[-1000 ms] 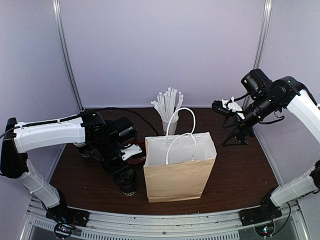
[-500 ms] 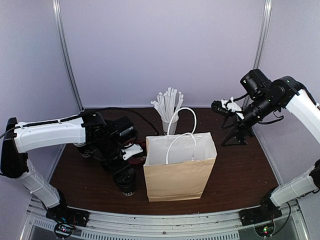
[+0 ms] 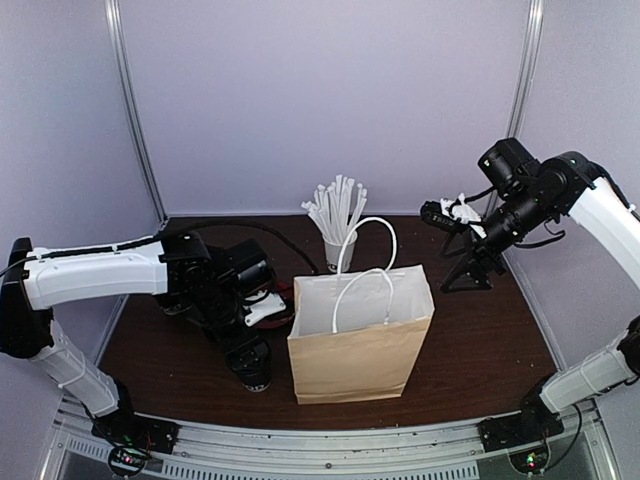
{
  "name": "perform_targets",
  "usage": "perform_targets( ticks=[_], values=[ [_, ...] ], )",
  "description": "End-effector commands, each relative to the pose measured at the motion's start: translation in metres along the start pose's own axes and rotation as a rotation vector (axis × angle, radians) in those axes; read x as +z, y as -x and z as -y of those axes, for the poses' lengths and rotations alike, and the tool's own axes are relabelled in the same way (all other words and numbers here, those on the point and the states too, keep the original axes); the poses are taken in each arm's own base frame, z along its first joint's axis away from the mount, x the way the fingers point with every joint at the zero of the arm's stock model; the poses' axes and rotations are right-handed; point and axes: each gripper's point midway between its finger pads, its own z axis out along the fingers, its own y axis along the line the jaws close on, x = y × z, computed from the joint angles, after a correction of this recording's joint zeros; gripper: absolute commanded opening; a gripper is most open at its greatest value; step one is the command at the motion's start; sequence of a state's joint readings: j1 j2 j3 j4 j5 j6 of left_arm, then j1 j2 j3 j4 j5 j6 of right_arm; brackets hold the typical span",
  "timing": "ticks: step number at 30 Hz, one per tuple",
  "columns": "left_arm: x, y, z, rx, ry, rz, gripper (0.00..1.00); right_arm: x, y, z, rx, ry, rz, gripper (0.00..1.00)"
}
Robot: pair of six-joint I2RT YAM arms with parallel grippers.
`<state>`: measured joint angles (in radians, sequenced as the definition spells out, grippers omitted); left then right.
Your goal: Pack the takeout coffee
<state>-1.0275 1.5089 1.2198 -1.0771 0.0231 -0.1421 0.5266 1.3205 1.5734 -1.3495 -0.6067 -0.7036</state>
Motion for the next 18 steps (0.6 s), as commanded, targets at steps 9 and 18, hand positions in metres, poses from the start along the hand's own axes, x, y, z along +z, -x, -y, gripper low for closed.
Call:
perform_targets(
  ticks=[9,18],
  values=[
    [0.001,-0.015,0.005,0.032,0.003,-0.063,0.74,-0.014,0.014,0.001,-0.015,-0.019,0.046,0.83],
    [-0.057,0.000,-0.008,0.030,0.088,0.039,0.70,-0.039,0.063,0.003,-0.021,0.009,0.162,0.80]
  ],
)
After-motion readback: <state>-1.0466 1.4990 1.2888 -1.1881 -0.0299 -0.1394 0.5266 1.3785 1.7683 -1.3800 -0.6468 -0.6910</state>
